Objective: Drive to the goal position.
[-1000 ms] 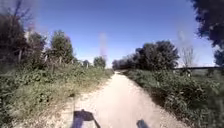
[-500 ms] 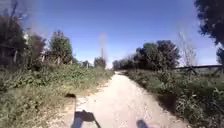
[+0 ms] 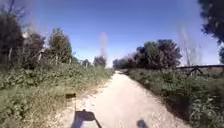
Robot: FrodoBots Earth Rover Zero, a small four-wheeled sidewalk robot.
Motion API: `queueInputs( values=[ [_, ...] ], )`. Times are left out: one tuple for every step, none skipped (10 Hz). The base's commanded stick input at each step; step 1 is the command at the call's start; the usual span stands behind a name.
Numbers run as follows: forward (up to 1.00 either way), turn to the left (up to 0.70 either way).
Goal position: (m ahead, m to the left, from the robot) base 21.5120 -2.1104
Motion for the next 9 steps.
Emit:
queueInputs(
  values=[
    [0.5,0.0],
    [0.5,0.0],
    [0.5,0.0],
    [0.5,0.0],
    [0.5,0.0],
    [0.5,0.0],
    [0.5,0.0],
    [0.5,0.0],
    [0.5,0.0]
  ],
)
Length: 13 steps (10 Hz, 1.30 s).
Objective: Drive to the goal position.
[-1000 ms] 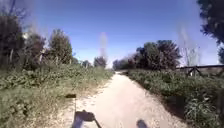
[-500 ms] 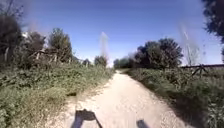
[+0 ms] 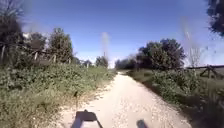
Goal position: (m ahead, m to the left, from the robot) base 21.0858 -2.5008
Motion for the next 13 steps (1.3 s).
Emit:
queueInputs(
  values=[
    [0.5,0.0],
    [0.5,0.0],
    [0.5,0.0],
    [0.5,0.0],
    [0.5,0.0],
    [0.5,0.0],
    [0.5,0.0],
    [0.5,0.0],
    [0.5,0.0],
    [0.5,0.0],
    [0.5,0.0],
    [0.5,0.0],
    [0.5,0.0]
  ],
)
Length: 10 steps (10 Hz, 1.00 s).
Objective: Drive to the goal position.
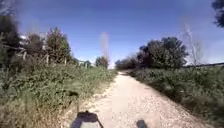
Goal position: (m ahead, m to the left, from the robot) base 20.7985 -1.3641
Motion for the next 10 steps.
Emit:
queueInputs(
  values=[
    [0.5,0.0],
    [0.5,0.0],
    [0.5,0.0],
    [0.5,0.0],
    [0.5,-0.22],
    [0.5,-0.45],
    [0.5,-0.37],
    [0.5,-0.16],
    [0.5,0.0],
    [0.5,0.0]
  ],
)
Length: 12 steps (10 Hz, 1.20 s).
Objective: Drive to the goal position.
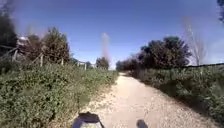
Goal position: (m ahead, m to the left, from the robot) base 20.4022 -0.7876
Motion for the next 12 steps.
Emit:
queueInputs(
  values=[
    [0.5,0.0],
    [0.5,0.0],
    [0.5,0.0],
    [0.5,0.0],
    [0.5,0.0],
    [0.5,0.0],
    [0.5,0.0],
    [0.5,0.0],
    [0.5,0.0],
    [0.5,0.0],
    [0.5,0.0],
    [0.5,0.0]
  ],
)
